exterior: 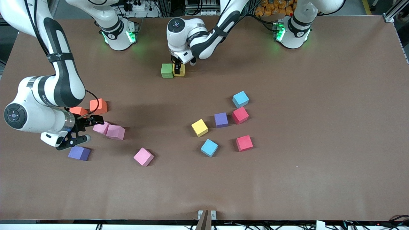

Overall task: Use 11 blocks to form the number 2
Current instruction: 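Carry the yellow cube beside the green cube and lower it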

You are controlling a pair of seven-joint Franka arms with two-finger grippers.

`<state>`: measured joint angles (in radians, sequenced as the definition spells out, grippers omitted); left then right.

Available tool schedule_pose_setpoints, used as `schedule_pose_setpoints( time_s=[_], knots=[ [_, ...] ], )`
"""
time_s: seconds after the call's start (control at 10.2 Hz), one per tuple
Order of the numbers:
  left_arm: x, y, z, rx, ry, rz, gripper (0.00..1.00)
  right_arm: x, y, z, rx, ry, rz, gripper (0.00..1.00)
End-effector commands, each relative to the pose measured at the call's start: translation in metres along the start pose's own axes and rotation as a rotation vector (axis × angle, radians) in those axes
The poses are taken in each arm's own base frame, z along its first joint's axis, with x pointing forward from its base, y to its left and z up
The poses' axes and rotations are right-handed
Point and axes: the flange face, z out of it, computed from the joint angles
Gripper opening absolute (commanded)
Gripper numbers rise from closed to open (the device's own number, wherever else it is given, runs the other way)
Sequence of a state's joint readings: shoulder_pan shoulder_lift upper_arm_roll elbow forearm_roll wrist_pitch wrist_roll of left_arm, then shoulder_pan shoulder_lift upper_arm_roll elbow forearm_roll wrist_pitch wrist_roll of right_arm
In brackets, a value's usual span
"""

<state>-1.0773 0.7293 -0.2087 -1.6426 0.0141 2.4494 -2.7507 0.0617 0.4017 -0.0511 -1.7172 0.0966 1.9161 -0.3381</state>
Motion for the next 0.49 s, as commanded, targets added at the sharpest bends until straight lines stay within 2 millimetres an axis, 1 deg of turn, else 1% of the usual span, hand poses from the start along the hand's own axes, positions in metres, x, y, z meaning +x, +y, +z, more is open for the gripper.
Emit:
schedule_pose_setpoints(
  time_s=[0.0,0.39],
  knots=[
    [0.0003,-0.003,-0.0114,-0.009,0.014,-0.107,0.87,-0.0016,-0.0022,-0.005,0.002,0.006,0.003,1.0],
    [0.0005,0.0029,-0.0121,-0.01,0.009,-0.112,0.87,-0.0021,-0.0022,-0.0035,0.003,0.003,0.003,1.0]
  ],
)
